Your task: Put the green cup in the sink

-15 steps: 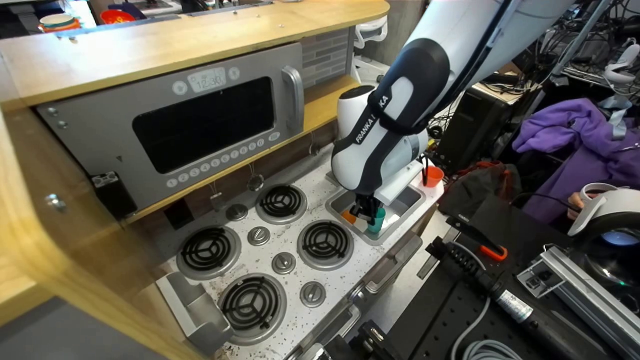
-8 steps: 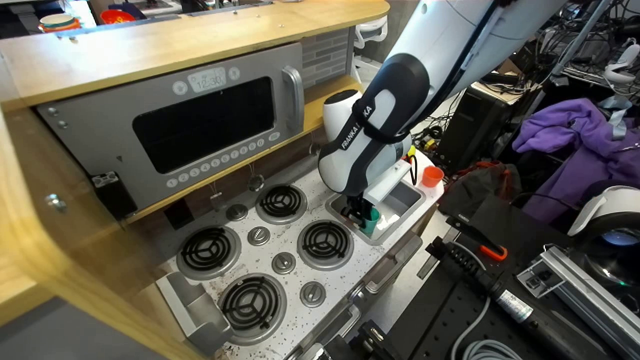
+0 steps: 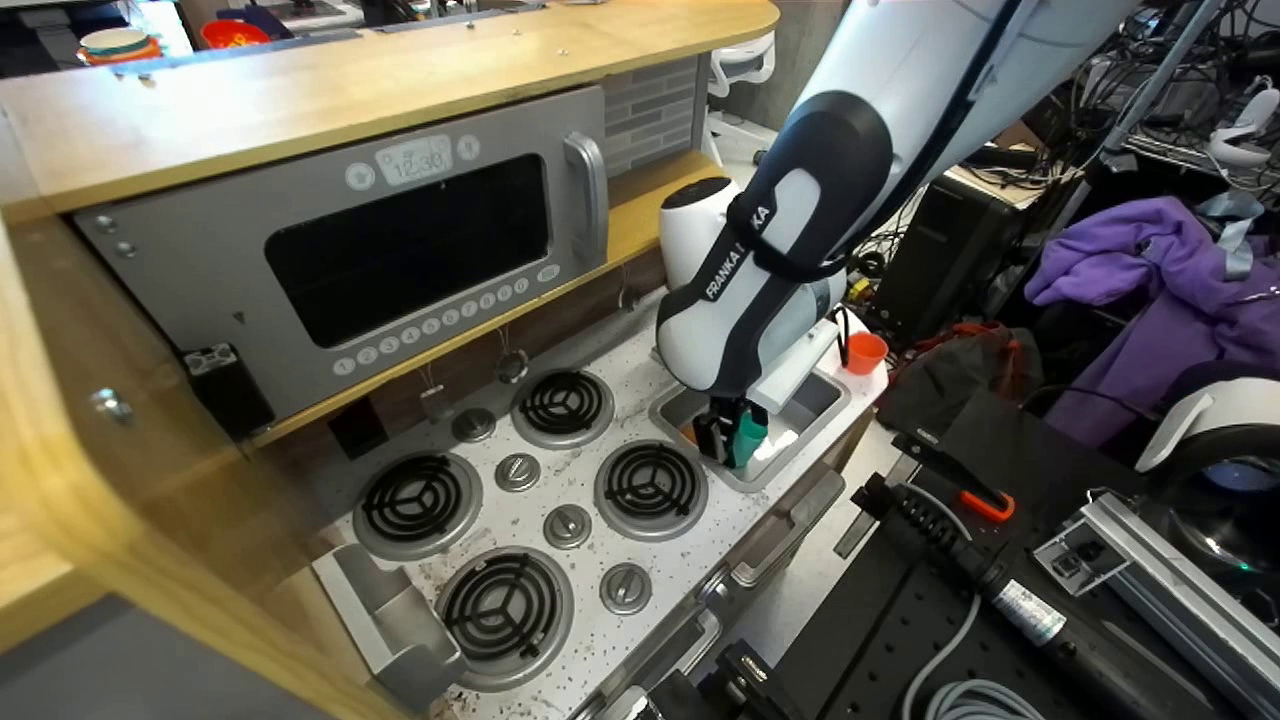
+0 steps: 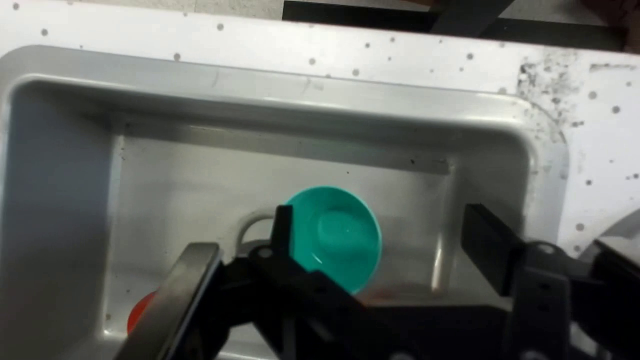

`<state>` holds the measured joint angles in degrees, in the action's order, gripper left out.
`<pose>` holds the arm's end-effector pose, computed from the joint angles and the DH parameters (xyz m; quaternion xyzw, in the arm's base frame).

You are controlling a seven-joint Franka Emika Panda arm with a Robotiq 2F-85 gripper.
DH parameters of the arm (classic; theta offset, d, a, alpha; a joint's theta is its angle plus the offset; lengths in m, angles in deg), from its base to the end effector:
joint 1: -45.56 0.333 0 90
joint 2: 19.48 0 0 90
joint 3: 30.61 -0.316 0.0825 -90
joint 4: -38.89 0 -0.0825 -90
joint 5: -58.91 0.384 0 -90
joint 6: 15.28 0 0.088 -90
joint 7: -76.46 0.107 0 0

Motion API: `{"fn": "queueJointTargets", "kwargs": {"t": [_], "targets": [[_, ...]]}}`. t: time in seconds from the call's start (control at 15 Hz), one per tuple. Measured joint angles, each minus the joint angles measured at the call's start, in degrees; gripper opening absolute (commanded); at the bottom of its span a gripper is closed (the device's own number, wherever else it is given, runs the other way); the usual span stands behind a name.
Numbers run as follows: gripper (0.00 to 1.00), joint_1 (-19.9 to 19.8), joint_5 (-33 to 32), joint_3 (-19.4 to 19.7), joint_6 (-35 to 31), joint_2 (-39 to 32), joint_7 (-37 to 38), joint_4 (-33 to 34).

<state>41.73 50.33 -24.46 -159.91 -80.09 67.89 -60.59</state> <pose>0.5731 -0.1027 -0.0404 0.9846 0.0747 -0.1455 0.0620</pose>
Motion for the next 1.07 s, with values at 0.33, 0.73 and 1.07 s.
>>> {"fn": "queueJointTargets", "kwargs": {"t": [0.33,0.73,1.07], "targets": [[1.0,-0.2,-0.2,1.0,-5.4,10.6,0.0,-14.0],[1.0,-2.5,0.1,2.6,-12.2,21.5,0.1,-29.9],[1.0,-7.7,4.7,0.0,-18.3,29.8,0.1,-35.5]]}}
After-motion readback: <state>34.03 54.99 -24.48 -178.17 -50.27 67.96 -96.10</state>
